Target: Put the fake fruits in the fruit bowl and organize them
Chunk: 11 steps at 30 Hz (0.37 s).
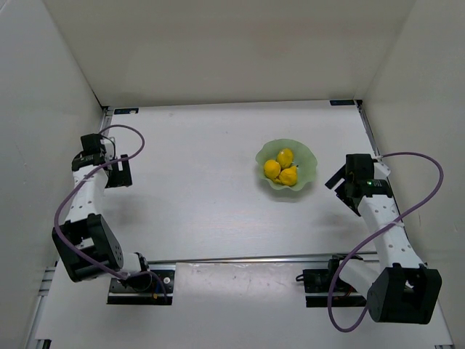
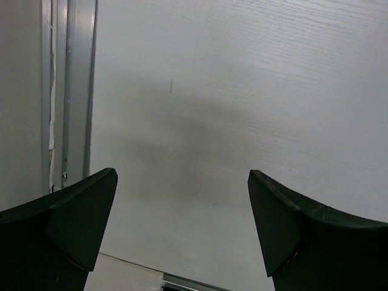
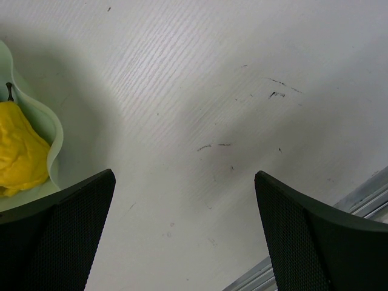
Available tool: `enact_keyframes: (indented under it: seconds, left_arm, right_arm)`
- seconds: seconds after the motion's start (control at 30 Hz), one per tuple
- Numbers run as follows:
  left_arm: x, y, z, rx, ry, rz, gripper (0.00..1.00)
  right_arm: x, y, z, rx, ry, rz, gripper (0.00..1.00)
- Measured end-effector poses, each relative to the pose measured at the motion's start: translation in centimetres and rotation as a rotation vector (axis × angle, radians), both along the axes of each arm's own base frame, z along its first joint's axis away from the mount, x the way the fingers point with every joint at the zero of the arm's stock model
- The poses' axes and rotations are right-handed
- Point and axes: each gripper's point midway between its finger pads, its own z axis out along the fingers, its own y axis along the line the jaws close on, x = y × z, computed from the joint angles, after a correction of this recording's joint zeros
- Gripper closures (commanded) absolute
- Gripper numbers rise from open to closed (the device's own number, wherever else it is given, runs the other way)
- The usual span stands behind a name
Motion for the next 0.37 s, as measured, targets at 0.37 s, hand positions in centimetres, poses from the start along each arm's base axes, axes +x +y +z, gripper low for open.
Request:
enact_keyframes:
  seconds: [0.37]
  left_arm:
    - [0.6, -1.3, 0.0, -0.075, -0.028, -0.007, 0.00]
  right_arm:
    - [0.0, 0.2, -0.2, 0.013, 0.001, 0.005, 0.00]
